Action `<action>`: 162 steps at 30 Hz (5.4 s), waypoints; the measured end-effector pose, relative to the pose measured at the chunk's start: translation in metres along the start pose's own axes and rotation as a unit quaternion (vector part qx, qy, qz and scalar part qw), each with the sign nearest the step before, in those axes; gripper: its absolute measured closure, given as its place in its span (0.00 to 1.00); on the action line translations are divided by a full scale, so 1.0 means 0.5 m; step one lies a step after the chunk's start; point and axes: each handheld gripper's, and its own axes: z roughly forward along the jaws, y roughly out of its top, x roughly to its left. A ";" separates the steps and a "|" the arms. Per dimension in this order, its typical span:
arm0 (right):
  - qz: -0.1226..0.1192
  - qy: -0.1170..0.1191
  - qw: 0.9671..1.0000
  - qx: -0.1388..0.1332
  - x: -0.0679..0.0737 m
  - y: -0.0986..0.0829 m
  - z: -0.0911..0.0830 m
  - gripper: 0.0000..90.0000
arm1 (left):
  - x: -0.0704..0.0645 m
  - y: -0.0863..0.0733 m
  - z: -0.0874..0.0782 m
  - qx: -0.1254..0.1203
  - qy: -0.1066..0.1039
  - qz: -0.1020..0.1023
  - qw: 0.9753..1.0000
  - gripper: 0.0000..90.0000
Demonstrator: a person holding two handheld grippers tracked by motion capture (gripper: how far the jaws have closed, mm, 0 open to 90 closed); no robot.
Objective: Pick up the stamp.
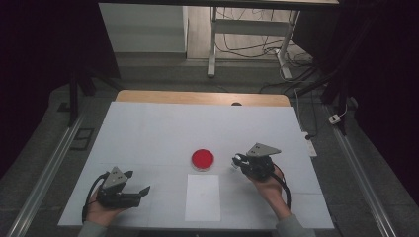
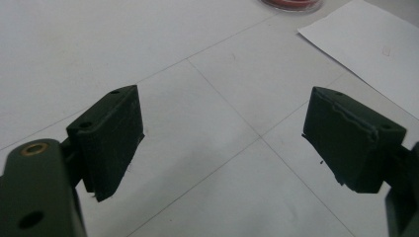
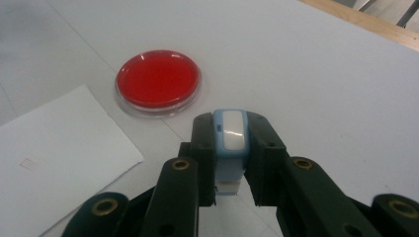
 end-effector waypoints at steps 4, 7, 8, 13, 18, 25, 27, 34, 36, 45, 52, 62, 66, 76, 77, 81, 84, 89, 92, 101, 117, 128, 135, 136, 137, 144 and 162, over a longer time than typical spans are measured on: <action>0.004 0.001 1.000 -0.009 -0.002 0.002 -0.004 0.84 | 0.001 0.000 0.000 -0.001 0.000 -0.001 1.000 0.18; 0.007 0.002 1.000 -0.012 -0.002 0.005 -0.009 0.84 | 0.001 0.000 -0.001 -0.001 0.000 -0.001 1.000 0.18; 0.009 0.002 1.000 -0.017 -0.001 0.007 -0.011 0.84 | 0.001 0.000 -0.001 -0.002 0.000 -0.001 1.000 0.18; 0.013 0.002 1.000 -0.021 0.000 0.013 -0.018 0.84 | 0.001 0.000 0.000 -0.002 0.001 -0.002 1.000 0.18; 0.016 0.003 0.999 -0.030 0.002 0.018 -0.024 0.84 | 0.001 0.000 -0.001 -0.002 0.001 -0.002 1.000 0.18; 0.017 0.004 0.999 -0.045 0.004 0.026 -0.036 0.84 | 0.001 0.000 0.000 -0.003 0.001 -0.003 1.000 0.18; 0.019 0.005 0.999 -0.048 0.005 0.027 -0.037 0.84 | 0.001 0.000 0.000 -0.003 0.001 -0.003 1.000 0.18; 0.017 0.009 0.998 -0.057 0.007 0.033 -0.045 0.84 | 0.001 0.000 0.000 -0.002 0.001 -0.002 1.000 0.18; 0.018 0.009 0.998 -0.058 0.009 0.035 -0.047 0.84 | 0.001 0.000 0.000 -0.002 0.001 -0.002 1.000 0.18; 0.019 0.017 0.997 -0.075 0.015 0.044 -0.056 0.84 | 0.000 0.000 0.001 -0.001 0.002 -0.002 1.000 0.18; 0.016 0.022 0.996 -0.084 0.024 0.053 -0.060 0.84 | -0.001 0.001 0.001 -0.002 0.002 -0.002 1.000 0.18; 0.008 0.030 0.996 -0.089 0.037 0.064 -0.065 0.84 | -0.001 0.001 0.002 -0.002 0.002 -0.001 1.000 0.18; 0.009 0.034 0.995 -0.093 0.042 0.067 -0.065 0.84 | -0.002 0.001 0.002 -0.002 0.001 -0.001 1.000 0.18; 0.002 0.041 0.995 -0.096 0.054 0.074 -0.064 0.84 | -0.003 0.002 0.003 -0.002 0.002 -0.001 1.000 0.18; 0.003 0.043 0.995 -0.095 0.055 0.075 -0.064 0.84 | -0.003 0.002 0.003 -0.001 0.001 0.000 1.000 0.18; 0.002 0.046 0.994 -0.096 0.061 0.078 -0.061 0.84 | -0.004 0.002 0.004 -0.001 0.001 -0.001 1.000 0.18; 0.001 0.050 0.994 -0.098 0.066 0.080 -0.059 0.84 | -0.005 0.003 0.004 -0.002 0.001 -0.001 1.000 0.18; 0.000 0.056 0.993 -0.100 0.074 0.083 -0.054 0.84 | -0.005 0.003 0.005 -0.001 0.000 -0.001 1.000 0.18; -0.001 0.059 0.993 -0.099 0.078 0.084 -0.052 0.84 | -0.005 0.003 0.005 -0.002 0.000 0.000 1.000 0.18; -0.004 0.068 0.993 -0.099 0.091 0.089 -0.046 0.84 | -0.006 0.003 0.005 -0.001 0.001 0.000 1.000 0.18; -0.007 0.086 0.991 -0.099 0.120 0.100 -0.032 0.84 | -0.007 0.005 0.006 -0.003 0.002 0.001 1.000 0.18; -0.013 0.098 0.990 -0.097 0.142 0.107 -0.020 0.84 | -0.007 0.007 0.007 -0.004 0.001 0.001 1.000 0.18; -0.019 0.107 0.990 -0.092 0.159 0.109 -0.006 0.84 | -0.007 0.007 0.007 -0.005 0.000 -0.001 1.000 0.18; -0.020 0.109 0.990 -0.091 0.162 0.110 -0.004 0.84 | -0.007 0.007 0.007 -0.005 0.000 -0.001 1.000 0.18; -0.019 0.110 0.989 -0.092 0.165 0.110 -0.001 0.84 | -0.007 0.007 0.008 -0.005 0.000 -0.001 1.000 0.18; -0.024 0.121 0.989 -0.084 0.181 0.111 0.013 0.84 | -0.008 0.008 0.008 -0.006 -0.001 -0.001 1.000 0.18; -0.021 0.121 0.989 -0.086 0.185 0.112 0.019 0.84 | -0.010 0.009 0.008 -0.009 0.001 0.002 1.000 0.18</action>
